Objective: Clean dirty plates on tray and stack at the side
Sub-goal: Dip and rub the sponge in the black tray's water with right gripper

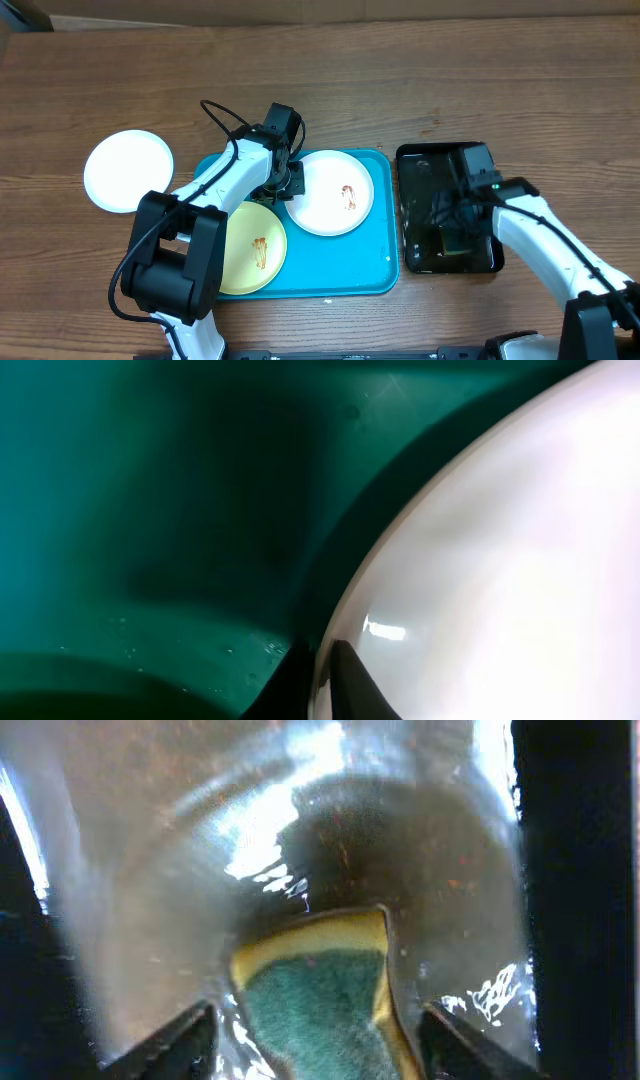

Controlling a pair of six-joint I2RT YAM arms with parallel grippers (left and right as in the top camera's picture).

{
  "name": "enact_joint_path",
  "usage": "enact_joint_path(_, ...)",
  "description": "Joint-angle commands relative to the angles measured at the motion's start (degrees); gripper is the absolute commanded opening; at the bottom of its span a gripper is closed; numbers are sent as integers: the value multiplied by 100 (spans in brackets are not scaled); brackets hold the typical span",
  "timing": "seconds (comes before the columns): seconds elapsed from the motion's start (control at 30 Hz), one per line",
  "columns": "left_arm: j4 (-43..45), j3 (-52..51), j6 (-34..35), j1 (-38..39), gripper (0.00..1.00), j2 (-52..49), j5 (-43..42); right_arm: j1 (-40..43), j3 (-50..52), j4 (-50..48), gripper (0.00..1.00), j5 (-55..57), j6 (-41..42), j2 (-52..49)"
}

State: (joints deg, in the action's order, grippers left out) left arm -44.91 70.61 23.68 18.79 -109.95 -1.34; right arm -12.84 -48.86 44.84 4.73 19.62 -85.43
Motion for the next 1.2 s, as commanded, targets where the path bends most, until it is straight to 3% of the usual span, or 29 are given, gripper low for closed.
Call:
enact_joint_path(0.0,17,-114,74,0,10,-31,289,-26,-212,304,68,39,-17,17)
enact_joint_path(0.3,17,-114,74,0,11,-31,286,-26,557,114,65,-9,9,13)
enact_joint_path(0.43,15,-114,74,0,11,-31,289,-26,605,-42,45,-55,2,15)
enact_joint_path(0.57,24,-114,76,0,11,-31,286,-26,214,186,17,-122,-81,15)
enact_joint_path(0.6,31,-114,76,0,11,-31,286,-26,74,313,18,-142,-81,15)
enact_joint_path(0.67,35,-114,74,0,12,-31,284,-26,-63,470,45,-140,-81,15)
enact_joint_path(0.73,31,-114,74,0,14,-31,286,-26,-63,529,57,-136,-81,13)
enact_joint_path(0.97,31,-114,76,0,20,-31,284,-26,525,-162,57,-136,-79,0)
enact_joint_path(1.17,28,-114,74,0,17,-31,284,-26,863,-601,38,-140,-79,2)
